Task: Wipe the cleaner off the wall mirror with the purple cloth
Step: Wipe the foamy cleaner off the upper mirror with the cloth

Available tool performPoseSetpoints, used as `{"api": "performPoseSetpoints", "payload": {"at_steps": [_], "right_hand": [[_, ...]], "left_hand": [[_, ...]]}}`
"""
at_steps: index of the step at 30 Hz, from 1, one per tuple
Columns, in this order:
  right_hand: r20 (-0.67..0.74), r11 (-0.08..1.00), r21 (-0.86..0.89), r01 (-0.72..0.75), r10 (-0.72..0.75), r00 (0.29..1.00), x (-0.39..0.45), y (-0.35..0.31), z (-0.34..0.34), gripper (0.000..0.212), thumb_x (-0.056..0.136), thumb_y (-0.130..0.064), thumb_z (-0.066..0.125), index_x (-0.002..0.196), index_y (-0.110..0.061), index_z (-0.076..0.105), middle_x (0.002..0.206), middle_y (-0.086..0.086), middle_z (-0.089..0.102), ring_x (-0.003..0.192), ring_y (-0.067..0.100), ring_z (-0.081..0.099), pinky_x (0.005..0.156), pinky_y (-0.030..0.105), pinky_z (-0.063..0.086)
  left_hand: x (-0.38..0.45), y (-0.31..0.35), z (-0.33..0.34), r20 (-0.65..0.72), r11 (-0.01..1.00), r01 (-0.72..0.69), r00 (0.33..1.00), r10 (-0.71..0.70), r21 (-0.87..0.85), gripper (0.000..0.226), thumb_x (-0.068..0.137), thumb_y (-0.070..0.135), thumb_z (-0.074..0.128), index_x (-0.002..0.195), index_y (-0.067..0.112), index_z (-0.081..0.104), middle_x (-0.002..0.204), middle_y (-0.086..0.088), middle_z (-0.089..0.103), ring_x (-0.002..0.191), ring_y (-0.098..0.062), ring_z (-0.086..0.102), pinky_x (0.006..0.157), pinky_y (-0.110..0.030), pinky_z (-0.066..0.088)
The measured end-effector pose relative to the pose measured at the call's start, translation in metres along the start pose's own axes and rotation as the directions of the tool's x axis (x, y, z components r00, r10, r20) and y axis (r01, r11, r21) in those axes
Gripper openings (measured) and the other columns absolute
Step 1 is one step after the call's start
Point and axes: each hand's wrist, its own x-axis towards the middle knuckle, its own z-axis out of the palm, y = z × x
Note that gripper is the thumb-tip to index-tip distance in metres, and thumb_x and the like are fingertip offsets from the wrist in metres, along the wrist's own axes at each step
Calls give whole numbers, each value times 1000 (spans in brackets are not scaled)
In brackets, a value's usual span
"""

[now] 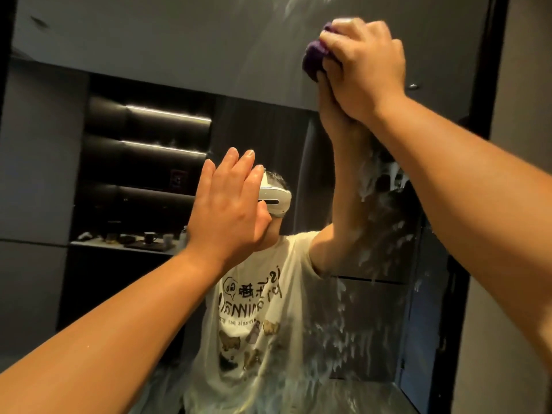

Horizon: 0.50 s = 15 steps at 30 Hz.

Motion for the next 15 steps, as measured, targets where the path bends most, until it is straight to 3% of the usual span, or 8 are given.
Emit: {"api": "performPoseSetpoints", "payload": {"at_steps": [2,6,10,13,15], "right_hand": [[-44,989,44,144,-142,989,-45,-21,4,36,100,-30,43,131,-24,61,135,-2,58,125,25,52,102,50,44],[-143,940,117,320,-302,942,-153,-45,18,24,102,-28,56,116,-18,72,126,-1,68,97,31,65,76,48,51],[-30,899,159,408,-408,912,-248,-55,19,30,96,-23,65,126,-17,66,137,1,61,112,35,64,84,48,50],[70,843,183,506,-524,849,-298,-59,9,29,102,-23,53,131,-21,59,143,-2,50,118,30,55,84,44,48],[74,813,227,536,-563,823,-300,-51,6,25,104,-22,52,128,-20,61,138,-2,57,115,28,56,83,42,50]], "left_hand": [[0,1,0,-4,1000,4,1000,-4,-8,55,93,30,39,141,4,45,152,-18,38,146,-34,26,119,-57,19],[0,2,-2,-14,1000,-1,1000,0,-24,56,92,30,38,139,2,46,150,-19,39,145,-35,27,117,-58,21],[1,6,0,-22,1000,-8,1000,8,-13,56,91,30,39,139,3,46,150,-19,40,144,-36,28,117,-58,21],[2,6,-1,-13,1000,-10,1000,9,-7,56,91,31,39,139,3,46,150,-19,39,145,-36,27,117,-57,20],[2,7,-2,-11,1000,-8,1000,8,-5,56,91,30,39,140,3,45,151,-19,39,145,-36,27,118,-57,20]]}}
